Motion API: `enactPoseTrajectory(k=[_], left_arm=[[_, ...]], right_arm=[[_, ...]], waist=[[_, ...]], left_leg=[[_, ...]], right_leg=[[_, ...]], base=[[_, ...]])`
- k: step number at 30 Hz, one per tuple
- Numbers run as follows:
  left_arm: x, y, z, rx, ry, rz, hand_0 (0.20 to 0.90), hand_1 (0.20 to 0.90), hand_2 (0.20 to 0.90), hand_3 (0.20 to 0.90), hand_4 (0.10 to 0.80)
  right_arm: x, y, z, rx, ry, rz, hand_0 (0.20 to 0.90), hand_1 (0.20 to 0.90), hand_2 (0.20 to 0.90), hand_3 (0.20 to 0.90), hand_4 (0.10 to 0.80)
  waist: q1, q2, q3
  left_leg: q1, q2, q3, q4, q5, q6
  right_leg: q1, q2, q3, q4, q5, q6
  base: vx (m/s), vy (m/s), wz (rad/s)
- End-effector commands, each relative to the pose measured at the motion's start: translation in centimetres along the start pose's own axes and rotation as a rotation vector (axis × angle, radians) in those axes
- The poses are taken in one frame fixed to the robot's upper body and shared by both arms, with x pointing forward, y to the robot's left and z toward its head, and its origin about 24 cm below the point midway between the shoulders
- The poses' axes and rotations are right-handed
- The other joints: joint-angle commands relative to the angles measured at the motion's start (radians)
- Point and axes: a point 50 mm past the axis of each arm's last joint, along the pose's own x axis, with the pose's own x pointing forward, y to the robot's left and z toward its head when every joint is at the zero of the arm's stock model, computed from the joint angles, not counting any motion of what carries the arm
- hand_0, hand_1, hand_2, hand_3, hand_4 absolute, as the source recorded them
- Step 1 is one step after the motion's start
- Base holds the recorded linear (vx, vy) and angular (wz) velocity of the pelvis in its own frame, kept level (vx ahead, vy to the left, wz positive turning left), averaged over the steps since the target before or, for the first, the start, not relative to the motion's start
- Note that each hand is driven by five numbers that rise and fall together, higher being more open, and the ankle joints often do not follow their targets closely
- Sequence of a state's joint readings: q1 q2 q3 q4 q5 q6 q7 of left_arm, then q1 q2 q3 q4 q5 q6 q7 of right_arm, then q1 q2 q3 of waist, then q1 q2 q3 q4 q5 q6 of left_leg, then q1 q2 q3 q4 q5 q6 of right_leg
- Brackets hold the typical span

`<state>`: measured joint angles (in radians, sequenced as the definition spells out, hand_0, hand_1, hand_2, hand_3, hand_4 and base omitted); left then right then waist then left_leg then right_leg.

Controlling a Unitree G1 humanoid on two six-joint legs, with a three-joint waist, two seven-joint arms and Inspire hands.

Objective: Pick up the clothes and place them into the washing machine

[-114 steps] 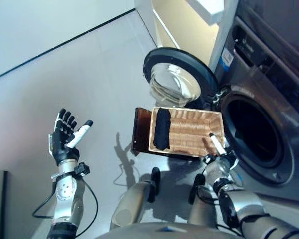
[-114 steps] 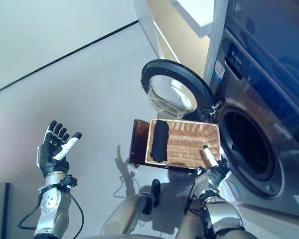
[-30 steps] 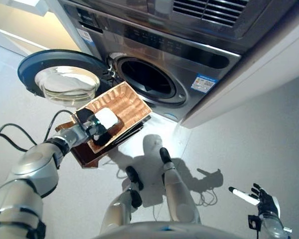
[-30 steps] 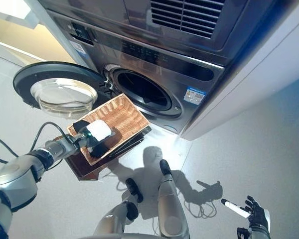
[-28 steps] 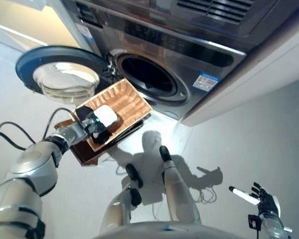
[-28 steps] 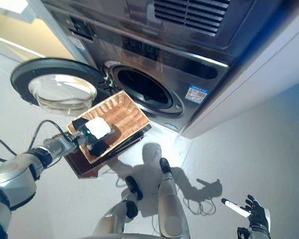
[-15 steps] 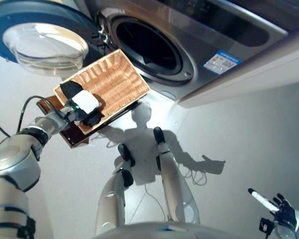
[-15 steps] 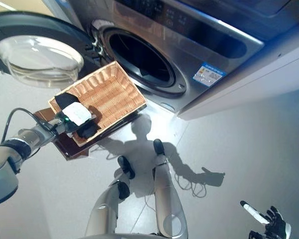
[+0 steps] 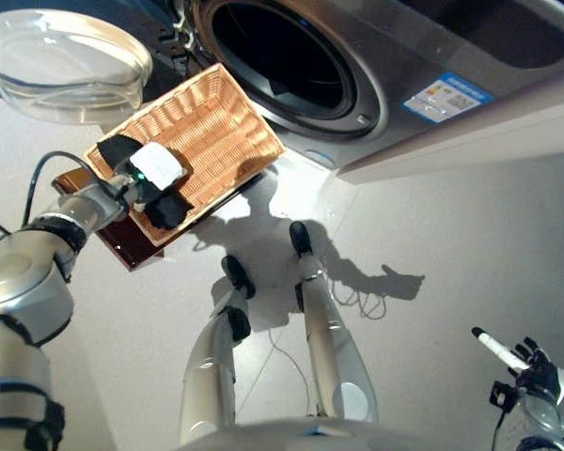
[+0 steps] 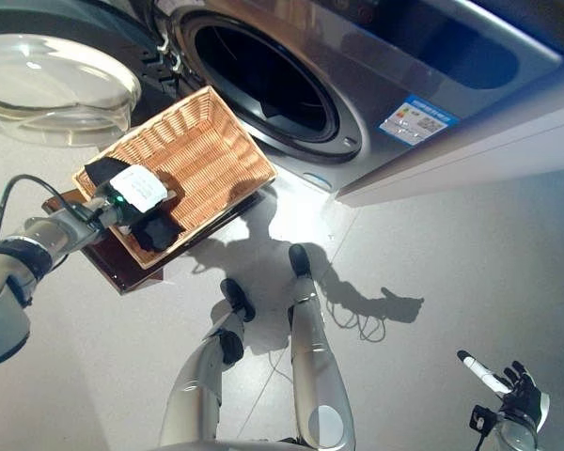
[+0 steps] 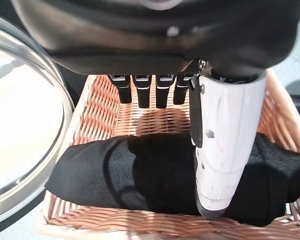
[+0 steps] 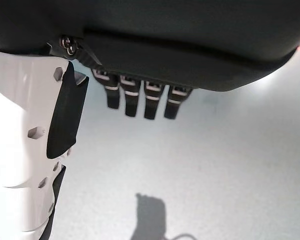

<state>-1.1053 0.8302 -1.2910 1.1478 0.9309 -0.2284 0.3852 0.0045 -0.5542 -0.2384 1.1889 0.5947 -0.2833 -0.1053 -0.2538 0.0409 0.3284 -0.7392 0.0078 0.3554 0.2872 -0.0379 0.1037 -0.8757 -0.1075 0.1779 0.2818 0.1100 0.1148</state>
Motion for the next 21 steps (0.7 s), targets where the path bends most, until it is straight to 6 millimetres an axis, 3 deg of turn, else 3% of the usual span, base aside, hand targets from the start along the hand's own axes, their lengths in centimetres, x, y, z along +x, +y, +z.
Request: enactPoseTrajectory(k=[1,2,3,7,11,17,21], left_arm=[[-0.8,1.2,-3.7,-0.013,0.118,0.035,0.9,0.9,0.9,0.9,0.8],[-0.2,2.4,-2.7,-0.015,0.066,0.089,0.9,0.9,0.9,0.9,0.8],[-0.5,1.7,-3.5,-0.007,0.114,0.036,0.9,0.9,0.9,0.9,0.8],[-0.2,2.6,-4.7,-0.031,0.163,0.025,0.9,0.9,0.9,0.9,0.8],[-0.4,1.8,-4.2,-0.042,0.144,-0.004,0.9,0.9,0.9,0.9,0.8],[-0.3,1.5,-3.7,-0.069,0.132,-0.028,0.9,0.9,0.9,0.9,0.8],[-0.3,1.3,-3.7,-0.092,0.138,-0.046,0.9,0.9,0.9,0.9,0.8]], right_arm=[[0.3,-6.5,3.5,-0.026,-0.091,-0.17,0.9,0.9,0.9,0.9,0.8],[0.5,-5.8,3.5,-0.032,-0.093,-0.179,0.9,0.9,0.9,0.9,0.8],[0.5,-4.8,3.1,-0.036,-0.09,-0.145,0.9,0.9,0.9,0.9,0.8],[0.4,-4.9,3.0,-0.015,-0.092,-0.16,0.9,0.9,0.9,0.9,0.8],[0.0,-4.8,1.9,-0.005,-0.081,-0.178,0.9,0.9,0.9,0.9,0.8],[0.1,-3.2,2.0,0.005,-0.092,-0.149,0.9,0.9,0.9,0.9,0.8],[0.0,-3.3,1.8,0.006,-0.094,-0.155,0.9,0.9,0.9,0.9,0.8]], waist=[[-0.025,0.02,-0.006],[-0.012,0.027,-0.006],[-0.007,0.027,-0.001],[-0.007,0.027,-0.005],[-0.007,0.031,-0.009],[-0.004,0.031,-0.011],[-0.008,0.03,-0.011]], left_leg=[[-0.056,0.058,-0.036,0.111,-0.117,-0.102],[-0.064,0.052,-0.039,0.111,-0.117,-0.1],[-0.076,0.05,-0.038,0.119,-0.117,-0.096],[-0.085,0.05,-0.037,0.119,-0.119,-0.093],[-0.097,0.047,-0.036,0.125,-0.126,-0.088],[-0.112,0.051,-0.038,0.136,-0.133,-0.085],[-0.13,0.05,-0.042,0.145,-0.138,-0.083]], right_leg=[[0.043,-0.001,0.021,-0.115,0.034,-0.032],[0.041,-0.005,0.019,-0.121,0.037,-0.031],[0.036,-0.006,0.022,-0.126,0.041,-0.032],[0.025,-0.006,0.026,-0.132,0.046,-0.031],[0.013,-0.004,0.034,-0.136,0.05,-0.03],[-0.003,-0.004,0.035,-0.138,0.054,-0.029],[-0.014,-0.003,0.036,-0.142,0.058,-0.03]], base=[[0.009,0.022,-0.13],[0.003,0.032,-0.13],[-0.001,0.027,-0.07],[0.005,0.014,0.04],[0.004,0.013,-0.03],[0.0,0.0,0.0],[0.0,0.0,0.0]])
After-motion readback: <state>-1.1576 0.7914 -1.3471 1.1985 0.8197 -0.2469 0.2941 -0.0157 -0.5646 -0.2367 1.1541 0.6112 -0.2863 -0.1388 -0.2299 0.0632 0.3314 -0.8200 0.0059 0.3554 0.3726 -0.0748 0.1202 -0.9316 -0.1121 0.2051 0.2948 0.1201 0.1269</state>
